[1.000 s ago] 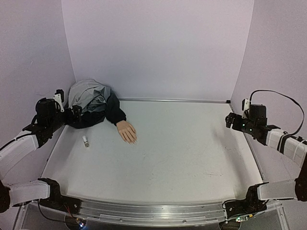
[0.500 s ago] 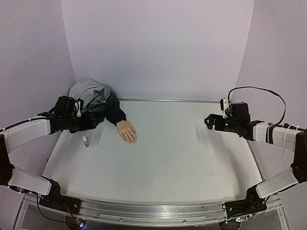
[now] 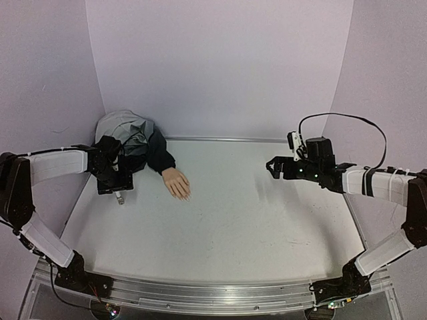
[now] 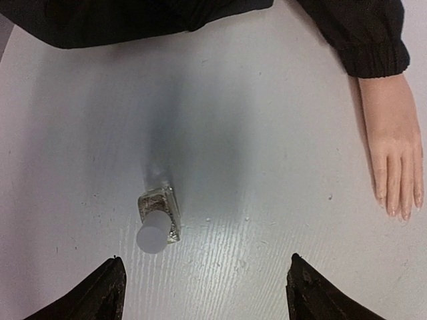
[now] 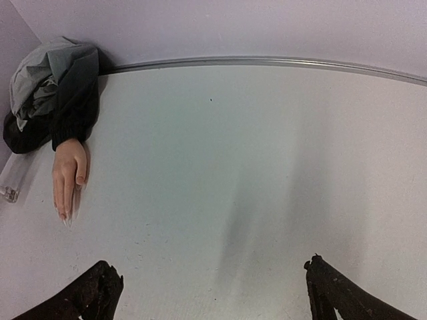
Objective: Paint the nails
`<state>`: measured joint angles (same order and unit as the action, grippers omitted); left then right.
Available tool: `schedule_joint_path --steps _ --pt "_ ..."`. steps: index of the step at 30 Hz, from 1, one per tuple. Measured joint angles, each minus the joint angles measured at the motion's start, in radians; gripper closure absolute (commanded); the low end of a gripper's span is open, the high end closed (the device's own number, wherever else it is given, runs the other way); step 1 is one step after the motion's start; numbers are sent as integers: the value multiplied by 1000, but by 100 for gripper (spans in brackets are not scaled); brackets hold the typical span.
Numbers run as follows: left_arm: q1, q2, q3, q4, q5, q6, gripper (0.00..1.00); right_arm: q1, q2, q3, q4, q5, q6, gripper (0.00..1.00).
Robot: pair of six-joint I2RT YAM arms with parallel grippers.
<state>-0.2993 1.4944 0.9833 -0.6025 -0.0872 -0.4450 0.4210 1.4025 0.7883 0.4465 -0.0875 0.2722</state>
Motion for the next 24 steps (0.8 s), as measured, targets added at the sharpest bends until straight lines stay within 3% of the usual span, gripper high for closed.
schedule_joint_path --steps 2,12,16,24 --pt "9 19 11 -21 -14 -2 16 10 0 0 -1 0 -3 2" --pt "30 112 71 -55 -58 3 51 30 0 13 -4 2 -15 2" --pt "31 127 89 -55 -74 10 58 36 1 24 -3 2 -18 2" --pt "32 148 90 -55 -88 22 64 47 8 24 -4 2 -18 2"
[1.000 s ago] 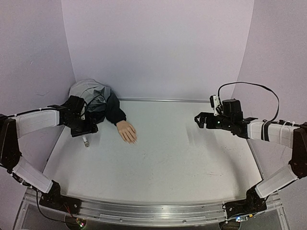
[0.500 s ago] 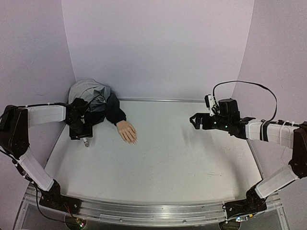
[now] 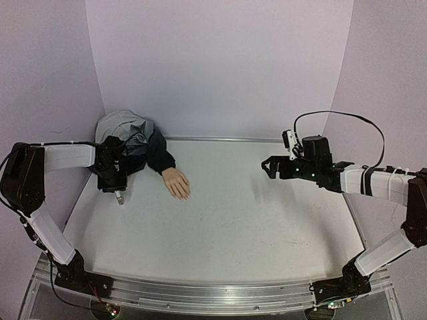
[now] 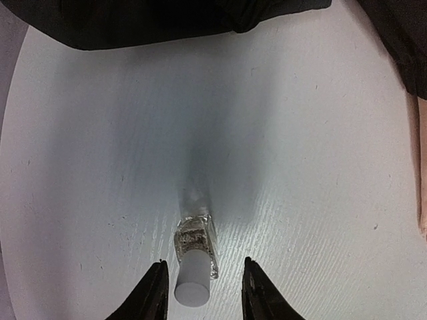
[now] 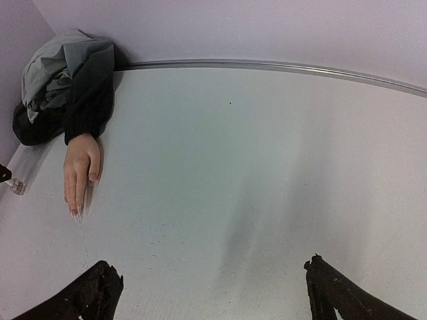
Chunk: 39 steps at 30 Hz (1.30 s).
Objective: Paint the nails
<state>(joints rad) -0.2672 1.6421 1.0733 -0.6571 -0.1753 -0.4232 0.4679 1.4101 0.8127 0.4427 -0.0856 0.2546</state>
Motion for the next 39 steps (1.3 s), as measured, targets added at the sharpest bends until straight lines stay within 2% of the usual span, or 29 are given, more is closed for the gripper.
schedule_joint_path --steps 2,5,10,18,22,27,33,36,39 --pt "0 7 0 0 -2 2 65 2 3 2 0 0 0 2" --pt "0 15 0 0 -3 4 73 5 11 4 0 0 0 2" --pt "0 18 0 0 -4 5 80 10 15 4 0 0 0 2" --pt "0 18 0 1 6 15 99 20 26 9 -2 13 0 2" --pt "-2 10 0 0 53 37 100 30 53 35 -2 14 -1 2" --pt "-54 -42 12 -5 227 117 100 48 97 64 1 -81 -24 2" --pt "-195 -190 40 58 553 272 100 144 211 125 72 -356 -61 2" --pt "-266 -241 59 94 684 349 100 216 273 159 129 -520 -63 5" --pt "-314 -263 78 129 805 415 100 280 328 205 178 -663 -60 14"
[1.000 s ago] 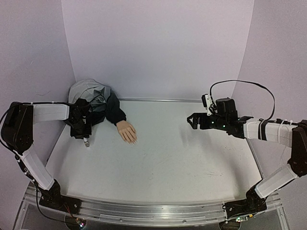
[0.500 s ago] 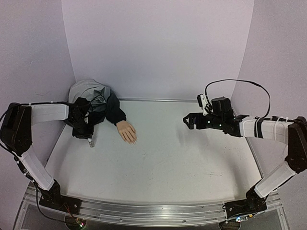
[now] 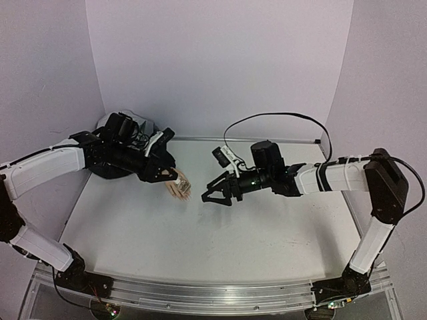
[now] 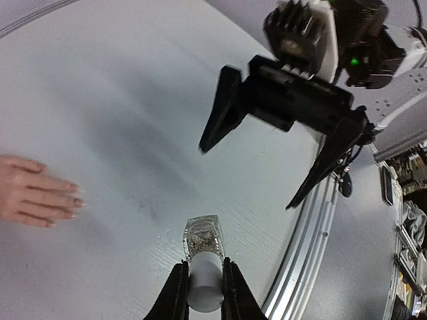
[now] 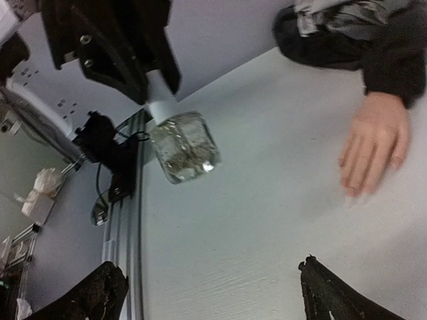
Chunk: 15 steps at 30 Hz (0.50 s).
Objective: Paint the nails
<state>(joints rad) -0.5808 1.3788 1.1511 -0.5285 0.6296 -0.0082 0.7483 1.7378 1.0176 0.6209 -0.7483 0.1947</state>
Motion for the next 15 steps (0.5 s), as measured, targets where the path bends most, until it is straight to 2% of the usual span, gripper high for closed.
schedule_joint_path --steps 2,6,15 --pt "-17 -4 2 16 59 39 100 29 27 30 19 -74 4 20" --pt "-50 -5 2 26 138 99 100 42 53 62 58 -182 19 27" --pt "-89 -6 2 34 204 147 100 58 97 91 131 -294 63 49"
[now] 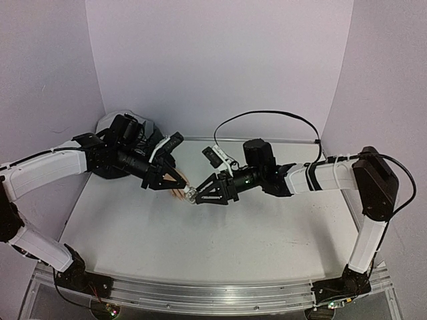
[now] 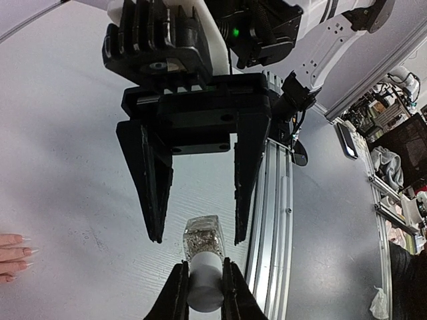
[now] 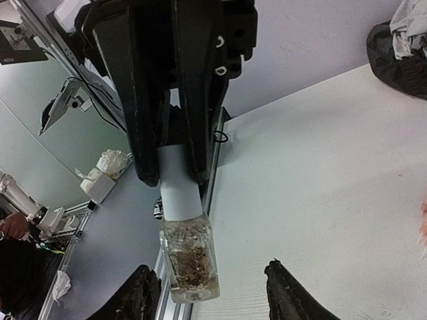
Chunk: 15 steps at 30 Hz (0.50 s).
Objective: Paint the nails
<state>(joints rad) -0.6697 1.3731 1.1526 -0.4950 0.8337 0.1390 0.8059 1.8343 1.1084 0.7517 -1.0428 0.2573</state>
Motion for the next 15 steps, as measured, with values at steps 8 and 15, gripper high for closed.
schedule_joint_path --steps 8,15 --pt "-6 0 6 7 2 2 100 26 32 29 28 -41 20 63" --pt "-7 1 6 8 5 2 100 37 47 50 47 -50 30 84"
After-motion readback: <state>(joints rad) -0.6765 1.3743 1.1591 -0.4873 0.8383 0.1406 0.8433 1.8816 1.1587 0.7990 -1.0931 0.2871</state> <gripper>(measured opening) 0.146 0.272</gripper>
